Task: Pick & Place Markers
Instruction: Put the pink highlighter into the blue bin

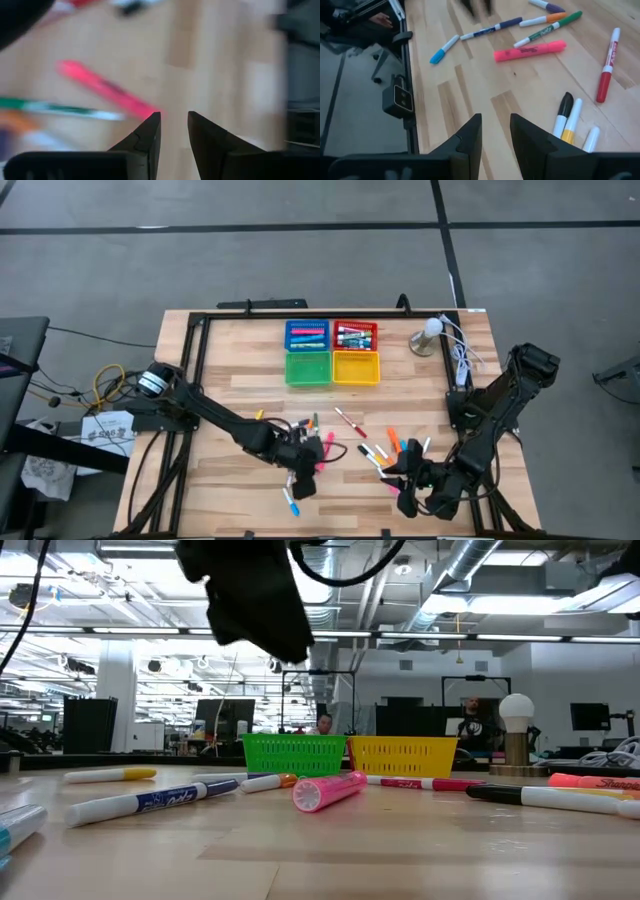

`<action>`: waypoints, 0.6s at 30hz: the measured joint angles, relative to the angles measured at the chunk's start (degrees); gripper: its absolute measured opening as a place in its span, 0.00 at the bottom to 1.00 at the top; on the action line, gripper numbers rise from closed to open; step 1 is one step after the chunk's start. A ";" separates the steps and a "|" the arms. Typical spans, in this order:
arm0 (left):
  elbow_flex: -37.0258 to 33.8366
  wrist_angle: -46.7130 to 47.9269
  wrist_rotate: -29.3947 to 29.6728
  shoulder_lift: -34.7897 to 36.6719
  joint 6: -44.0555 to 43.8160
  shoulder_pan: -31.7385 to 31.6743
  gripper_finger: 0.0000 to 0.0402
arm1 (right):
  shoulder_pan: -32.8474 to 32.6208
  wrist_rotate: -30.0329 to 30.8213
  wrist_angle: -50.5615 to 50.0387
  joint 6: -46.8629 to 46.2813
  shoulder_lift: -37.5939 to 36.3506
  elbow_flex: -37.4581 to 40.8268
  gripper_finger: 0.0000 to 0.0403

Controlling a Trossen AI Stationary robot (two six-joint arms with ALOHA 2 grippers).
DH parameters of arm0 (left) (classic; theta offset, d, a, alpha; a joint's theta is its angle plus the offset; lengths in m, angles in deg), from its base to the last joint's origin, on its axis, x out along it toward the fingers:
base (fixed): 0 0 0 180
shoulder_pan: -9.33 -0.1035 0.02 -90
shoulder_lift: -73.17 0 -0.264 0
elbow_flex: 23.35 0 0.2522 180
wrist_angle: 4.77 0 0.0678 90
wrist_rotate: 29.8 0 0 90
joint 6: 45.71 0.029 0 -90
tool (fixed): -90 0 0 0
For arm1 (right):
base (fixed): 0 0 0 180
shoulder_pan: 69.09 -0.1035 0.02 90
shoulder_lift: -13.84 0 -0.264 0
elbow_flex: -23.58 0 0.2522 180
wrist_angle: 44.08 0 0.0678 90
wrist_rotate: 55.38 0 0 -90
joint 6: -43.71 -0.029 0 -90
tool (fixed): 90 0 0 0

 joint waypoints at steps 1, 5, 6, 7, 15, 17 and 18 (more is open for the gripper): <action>1.01 3.07 2.51 0.00 0.04 0.02 0.24 | 0.02 0.10 0.03 0.73 0.00 0.02 0.23; 2.11 8.16 8.14 0.04 -0.11 -0.02 0.24 | 0.97 -0.50 0.61 7.75 0.00 0.02 0.23; 2.11 8.29 8.64 0.02 -0.77 0.00 0.24 | 1.39 -0.86 0.83 9.64 0.00 0.00 0.23; 2.11 8.23 9.47 0.03 -2.08 -0.03 0.24 | 1.74 -0.94 0.94 11.54 0.00 0.00 0.23; 2.13 7.31 13.23 -3.63 -12.47 -0.50 0.24 | 5.98 -0.98 0.60 18.28 0.00 0.01 0.23; 2.13 6.94 13.08 -4.84 -15.10 -0.64 0.24 | 7.02 -1.02 -0.12 18.29 0.00 0.00 0.23; 2.11 6.42 13.10 -5.38 -16.31 -0.76 0.24 | 7.52 -1.06 -0.60 18.27 0.00 0.00 0.23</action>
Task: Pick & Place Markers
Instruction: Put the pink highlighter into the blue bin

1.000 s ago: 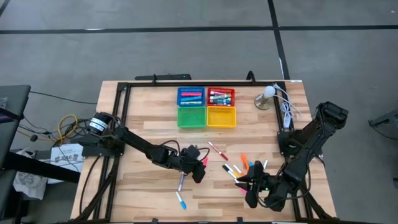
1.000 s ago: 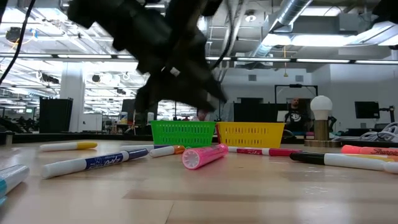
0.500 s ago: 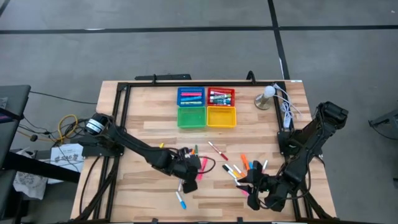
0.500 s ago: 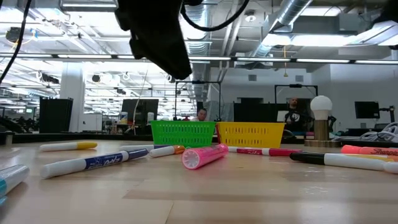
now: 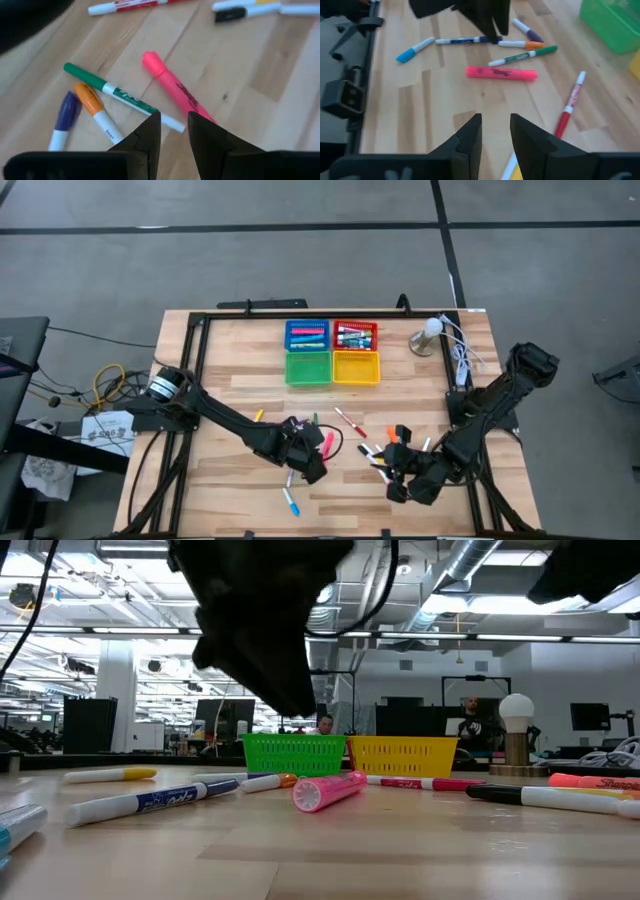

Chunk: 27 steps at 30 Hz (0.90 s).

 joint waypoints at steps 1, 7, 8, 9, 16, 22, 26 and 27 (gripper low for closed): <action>0.00 -0.95 0.00 -0.43 -0.93 -0.20 0.24 | 0.42 -0.06 -0.36 -0.01 0.00 0.01 0.23; 0.02 -6.75 -0.90 -1.79 -4.11 -0.20 0.24 | 2.25 -0.08 -0.86 0.00 0.00 0.00 0.23; 0.18 -7.01 -0.90 -1.89 -4.21 -0.22 0.24 | 2.44 -0.08 -1.10 -0.02 0.00 0.00 0.23; 0.37 -6.97 -0.90 -1.98 -4.18 -0.24 0.24 | 2.68 -0.08 -1.36 0.00 0.00 0.01 0.23; 6.74 -6.77 -3.13 -8.81 -1.12 -0.27 0.24 | 3.47 -0.20 -2.28 -0.01 0.00 0.00 0.23; 14.08 4.79 -3.75 -12.87 2.01 -1.50 0.24 | 3.47 -2.71 -2.28 -0.35 0.00 0.00 0.23; 14.69 7.84 -1.20 -10.75 2.11 -2.03 0.24 | 3.44 -5.48 -2.62 -0.52 0.00 0.01 0.23; 14.69 7.73 -0.30 -10.16 2.15 -1.98 0.24 | 3.32 -5.78 -2.69 -0.52 0.00 0.02 0.23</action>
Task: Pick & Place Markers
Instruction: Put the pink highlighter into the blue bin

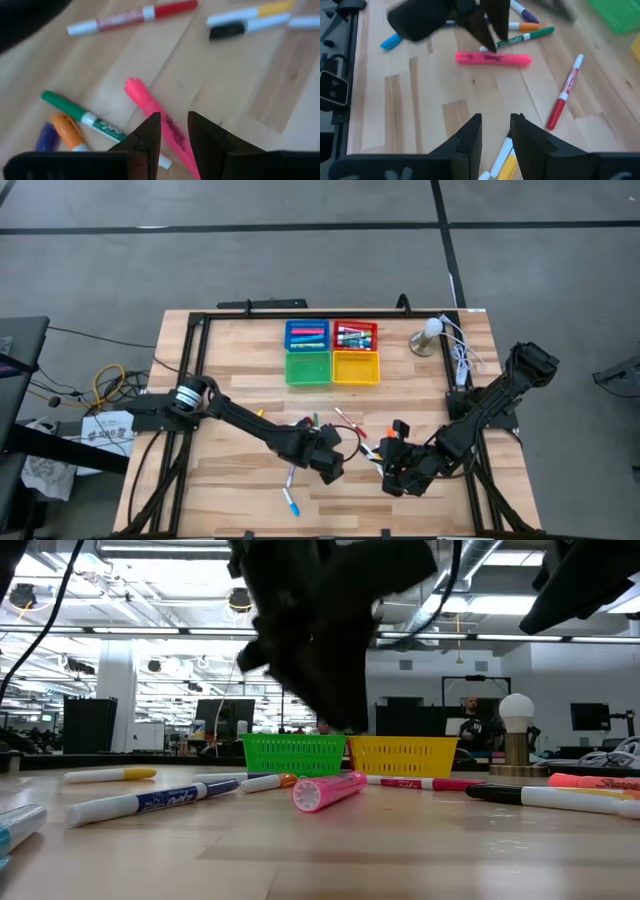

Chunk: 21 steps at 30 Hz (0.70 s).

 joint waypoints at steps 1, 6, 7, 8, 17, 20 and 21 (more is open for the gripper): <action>0.00 0.04 0.82 0.66 0.04 0.06 0.24 | -0.04 -0.12 0.04 -0.02 0.00 0.00 0.23; 0.00 0.72 0.57 0.82 -1.50 -0.88 0.24 | -0.08 -0.36 0.03 -0.50 0.00 -0.01 0.23; 0.00 0.47 0.19 0.43 -2.64 -1.21 0.24 | -0.08 -0.55 0.00 -0.54 0.00 0.00 0.23; 0.00 0.33 -0.32 0.22 -3.77 -1.50 0.24 | -0.06 -0.76 0.04 -0.57 0.00 -0.01 0.23; 0.00 0.79 -6.79 0.20 -9.98 -4.56 0.24 | -0.08 -1.76 0.13 -0.60 0.00 0.00 0.23; -0.03 1.25 -10.65 -0.59 -11.86 -5.79 0.24 | -0.07 -1.78 0.12 -1.50 0.00 0.00 0.23; -0.14 1.52 -11.36 -0.64 -12.18 -6.00 0.24 | -0.06 -1.78 0.09 -1.71 0.00 0.00 0.23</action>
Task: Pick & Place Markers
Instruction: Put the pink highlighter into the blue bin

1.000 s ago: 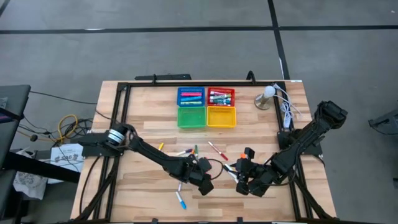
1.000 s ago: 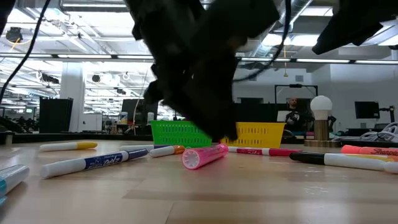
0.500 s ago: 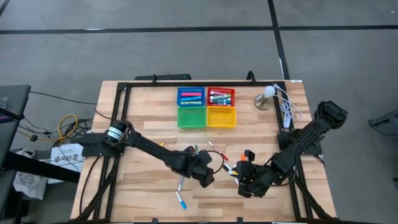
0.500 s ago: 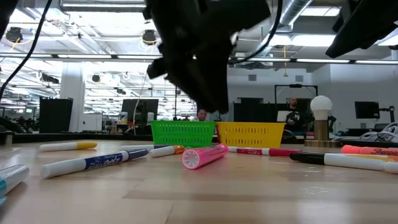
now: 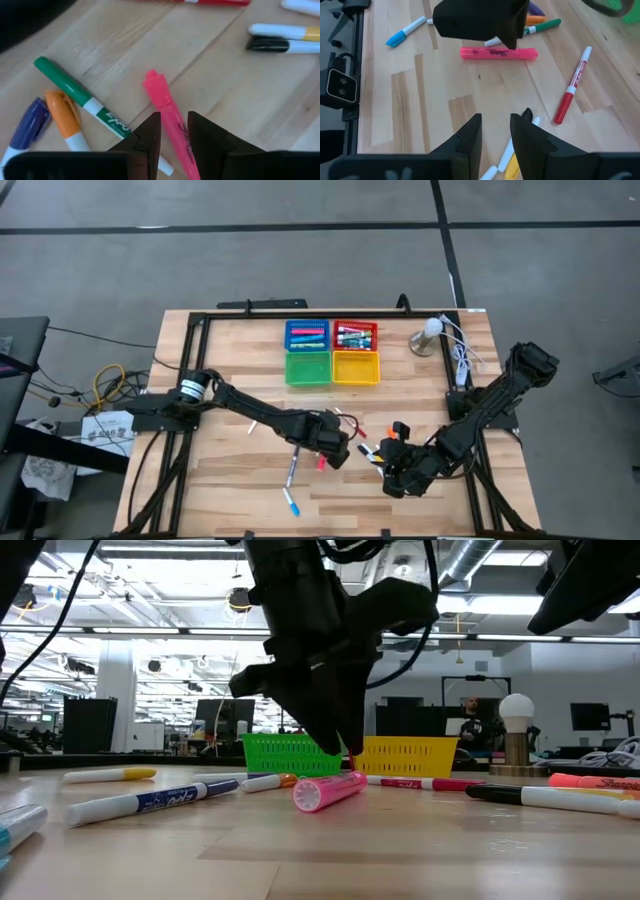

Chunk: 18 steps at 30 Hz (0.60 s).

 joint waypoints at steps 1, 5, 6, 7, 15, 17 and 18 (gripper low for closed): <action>-0.06 -0.14 -0.33 0.00 -0.42 -0.14 0.24 | 0.00 -0.08 0.00 -0.30 0.00 0.00 0.23; -0.84 0.06 -0.58 0.04 -1.54 -0.17 0.25 | -0.02 -1.32 -0.02 -1.25 0.00 -0.01 0.23; -0.84 -0.15 -0.55 0.02 -1.60 -0.06 0.25 | -0.02 -1.53 -0.02 -1.27 0.00 0.00 0.23; -0.79 -0.36 -0.54 0.04 -1.75 0.06 0.25 | -0.02 -1.83 -0.02 -1.30 0.00 0.00 0.23; -0.78 -0.97 -1.04 0.04 -1.79 0.30 0.25 | -0.04 -2.79 0.50 -1.31 0.00 0.00 0.23; -0.78 -0.98 -1.04 0.04 -1.77 0.30 0.25 | -0.04 -2.79 0.88 -1.31 0.00 0.00 0.23; -0.78 -0.98 -1.07 0.04 -1.76 0.32 0.25 | -0.04 -2.80 0.94 -1.31 0.00 0.00 0.23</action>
